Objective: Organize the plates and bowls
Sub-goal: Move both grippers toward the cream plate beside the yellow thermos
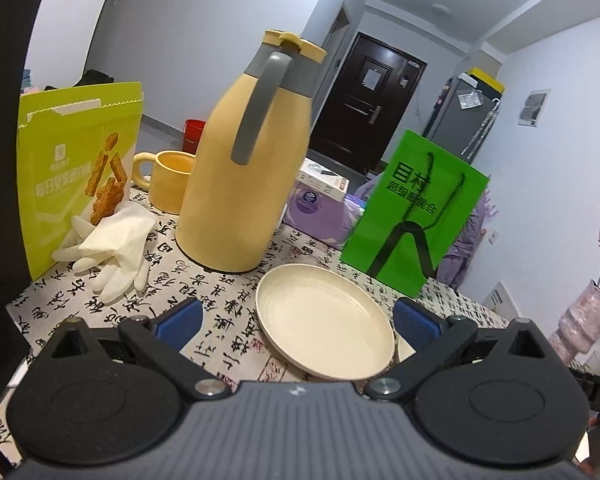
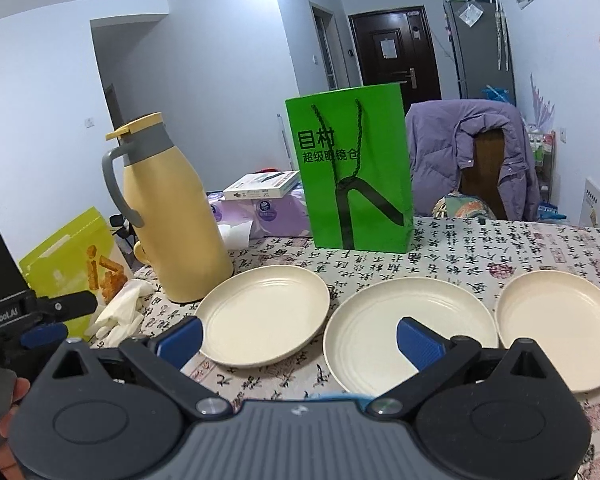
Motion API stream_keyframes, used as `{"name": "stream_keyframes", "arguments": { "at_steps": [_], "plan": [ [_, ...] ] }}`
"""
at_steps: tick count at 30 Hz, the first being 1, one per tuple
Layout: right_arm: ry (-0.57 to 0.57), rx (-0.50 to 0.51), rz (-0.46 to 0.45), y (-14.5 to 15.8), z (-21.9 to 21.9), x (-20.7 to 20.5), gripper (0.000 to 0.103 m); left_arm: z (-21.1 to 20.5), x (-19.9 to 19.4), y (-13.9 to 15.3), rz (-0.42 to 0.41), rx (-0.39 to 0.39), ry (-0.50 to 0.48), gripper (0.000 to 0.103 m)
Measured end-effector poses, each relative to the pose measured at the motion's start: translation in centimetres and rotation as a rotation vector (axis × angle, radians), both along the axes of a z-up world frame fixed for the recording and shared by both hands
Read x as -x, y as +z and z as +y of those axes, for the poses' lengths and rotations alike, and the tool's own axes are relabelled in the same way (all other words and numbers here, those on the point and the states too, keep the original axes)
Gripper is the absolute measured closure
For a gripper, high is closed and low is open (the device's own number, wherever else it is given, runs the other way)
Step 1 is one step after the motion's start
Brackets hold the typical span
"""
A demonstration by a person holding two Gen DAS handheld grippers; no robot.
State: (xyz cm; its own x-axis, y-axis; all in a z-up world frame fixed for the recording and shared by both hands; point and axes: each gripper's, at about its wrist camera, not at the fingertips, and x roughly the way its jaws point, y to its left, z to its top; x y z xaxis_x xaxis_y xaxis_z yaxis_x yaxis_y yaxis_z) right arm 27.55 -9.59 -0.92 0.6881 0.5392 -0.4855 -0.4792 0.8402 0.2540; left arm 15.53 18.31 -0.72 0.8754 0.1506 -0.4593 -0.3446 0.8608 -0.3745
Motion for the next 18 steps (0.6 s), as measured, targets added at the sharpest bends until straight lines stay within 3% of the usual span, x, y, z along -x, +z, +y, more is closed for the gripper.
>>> {"name": "stream_keyframes", "arguments": {
  "at_steps": [7,18],
  "plan": [
    [0.008,0.008,0.004,0.2,1.7,-3.2,0.000,1.2,-2.6,-0.1,0.006,0.013,0.022,0.000],
    [0.033,0.068,0.055,-0.9,5.3,-8.5,0.000,2.7,-8.3,-2.4,0.104,0.054,0.078,0.000]
  ]
}}
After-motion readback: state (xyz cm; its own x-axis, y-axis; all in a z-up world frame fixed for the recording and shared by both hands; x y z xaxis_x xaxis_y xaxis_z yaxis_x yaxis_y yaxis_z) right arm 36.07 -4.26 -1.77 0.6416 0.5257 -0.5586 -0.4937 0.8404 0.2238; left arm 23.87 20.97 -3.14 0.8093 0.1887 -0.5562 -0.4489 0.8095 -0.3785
